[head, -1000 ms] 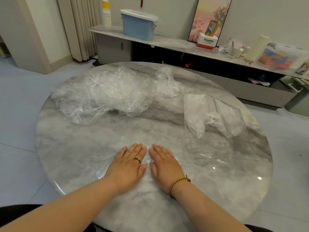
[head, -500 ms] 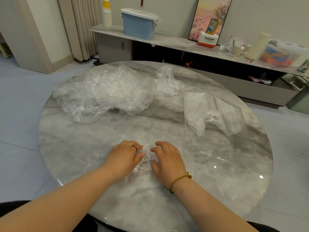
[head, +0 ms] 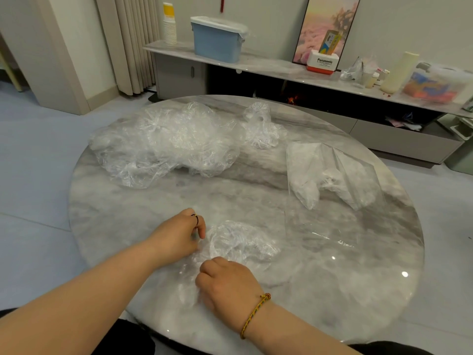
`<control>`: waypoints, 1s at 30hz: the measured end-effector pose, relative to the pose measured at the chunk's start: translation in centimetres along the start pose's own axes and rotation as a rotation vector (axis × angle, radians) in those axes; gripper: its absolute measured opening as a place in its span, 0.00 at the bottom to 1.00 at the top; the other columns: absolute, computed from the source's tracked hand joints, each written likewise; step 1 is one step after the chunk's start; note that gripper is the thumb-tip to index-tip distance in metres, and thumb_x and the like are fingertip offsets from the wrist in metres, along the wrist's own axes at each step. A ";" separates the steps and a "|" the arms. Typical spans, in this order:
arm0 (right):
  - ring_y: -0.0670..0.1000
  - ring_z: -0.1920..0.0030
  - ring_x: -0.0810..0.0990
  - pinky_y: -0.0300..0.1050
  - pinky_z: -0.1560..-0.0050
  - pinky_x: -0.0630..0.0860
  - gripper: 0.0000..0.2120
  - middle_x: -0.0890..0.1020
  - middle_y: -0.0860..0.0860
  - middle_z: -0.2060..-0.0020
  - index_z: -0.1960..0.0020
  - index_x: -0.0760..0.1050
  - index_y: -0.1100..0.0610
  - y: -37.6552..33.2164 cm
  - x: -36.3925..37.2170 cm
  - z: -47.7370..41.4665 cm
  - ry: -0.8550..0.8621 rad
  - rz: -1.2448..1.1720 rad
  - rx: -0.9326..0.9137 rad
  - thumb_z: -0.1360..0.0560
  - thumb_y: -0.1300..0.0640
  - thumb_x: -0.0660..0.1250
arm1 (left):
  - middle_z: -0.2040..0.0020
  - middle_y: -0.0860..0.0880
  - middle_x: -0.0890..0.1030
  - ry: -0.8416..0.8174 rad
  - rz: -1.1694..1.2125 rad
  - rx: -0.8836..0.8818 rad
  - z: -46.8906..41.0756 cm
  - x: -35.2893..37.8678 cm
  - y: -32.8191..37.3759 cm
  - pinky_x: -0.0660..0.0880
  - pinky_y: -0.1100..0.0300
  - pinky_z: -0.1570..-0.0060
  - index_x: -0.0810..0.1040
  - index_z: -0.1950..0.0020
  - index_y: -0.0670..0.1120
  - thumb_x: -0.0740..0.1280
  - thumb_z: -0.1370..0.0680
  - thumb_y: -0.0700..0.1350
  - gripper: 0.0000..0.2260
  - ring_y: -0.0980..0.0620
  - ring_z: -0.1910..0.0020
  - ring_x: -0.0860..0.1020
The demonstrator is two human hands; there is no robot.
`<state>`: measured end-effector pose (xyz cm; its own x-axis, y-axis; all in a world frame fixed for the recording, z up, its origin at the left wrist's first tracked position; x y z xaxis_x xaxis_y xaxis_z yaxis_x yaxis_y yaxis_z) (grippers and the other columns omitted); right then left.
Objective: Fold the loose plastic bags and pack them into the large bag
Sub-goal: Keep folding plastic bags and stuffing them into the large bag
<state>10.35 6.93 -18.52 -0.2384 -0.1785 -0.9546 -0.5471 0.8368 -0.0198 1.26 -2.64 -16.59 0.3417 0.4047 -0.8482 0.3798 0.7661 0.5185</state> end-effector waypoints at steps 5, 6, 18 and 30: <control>0.45 0.68 0.76 0.36 0.67 0.72 0.16 0.79 0.49 0.68 0.62 0.76 0.57 1.6 -0.6 0.5 0.011 -0.522 0.282 0.37 0.51 0.52 | 0.53 0.64 0.73 0.011 0.328 0.065 0.5 -0.4 0.6 0.62 0.81 0.50 0.75 0.66 0.55 0.52 0.31 0.23 0.27 0.70 0.48 0.68; 0.41 0.67 0.74 0.34 0.64 0.70 0.17 0.77 0.48 0.67 0.62 0.74 0.55 1.9 -0.8 0.8 -0.010 -0.684 0.394 0.38 0.48 0.52 | 0.53 0.63 0.74 -0.005 0.397 0.059 0.6 -0.3 0.7 0.62 0.81 0.47 0.76 0.66 0.54 0.51 0.31 0.22 0.27 0.69 0.45 0.68; 0.46 0.78 0.76 0.40 0.73 0.72 0.13 0.76 0.50 0.79 0.64 0.68 0.59 5.7 -1.2 2.0 0.245 -1.631 1.177 0.25 0.71 0.53 | 0.54 0.62 0.71 -0.152 0.025 0.127 1.6 0.8 1.1 0.62 0.80 0.54 0.74 0.42 0.53 0.66 0.40 0.65 0.30 0.61 0.51 0.70; 0.48 0.75 0.72 0.40 0.76 0.74 0.13 0.70 0.51 0.73 0.64 0.67 0.56 8.0 -1.9 1.9 0.125 -1.073 1.217 0.25 0.69 0.57 | 0.69 0.54 0.70 -0.024 0.240 -0.002 0.8 1.1 1.1 0.67 0.73 0.66 0.71 0.59 0.55 0.69 0.26 0.45 0.08 0.62 0.71 0.71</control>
<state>7.93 14.93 -17.45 -0.2800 -0.9050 -0.3203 0.4122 0.1880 -0.8915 2.71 -1.74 -16.86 0.4424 0.5635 -0.6976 0.2832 0.6503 0.7049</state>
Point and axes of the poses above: each hand's wrist, its own z-axis away from the middle knuckle, its own x-axis out of the palm, y = z × x, the point moved 3 cm from there along -z, towards the middle knuckle
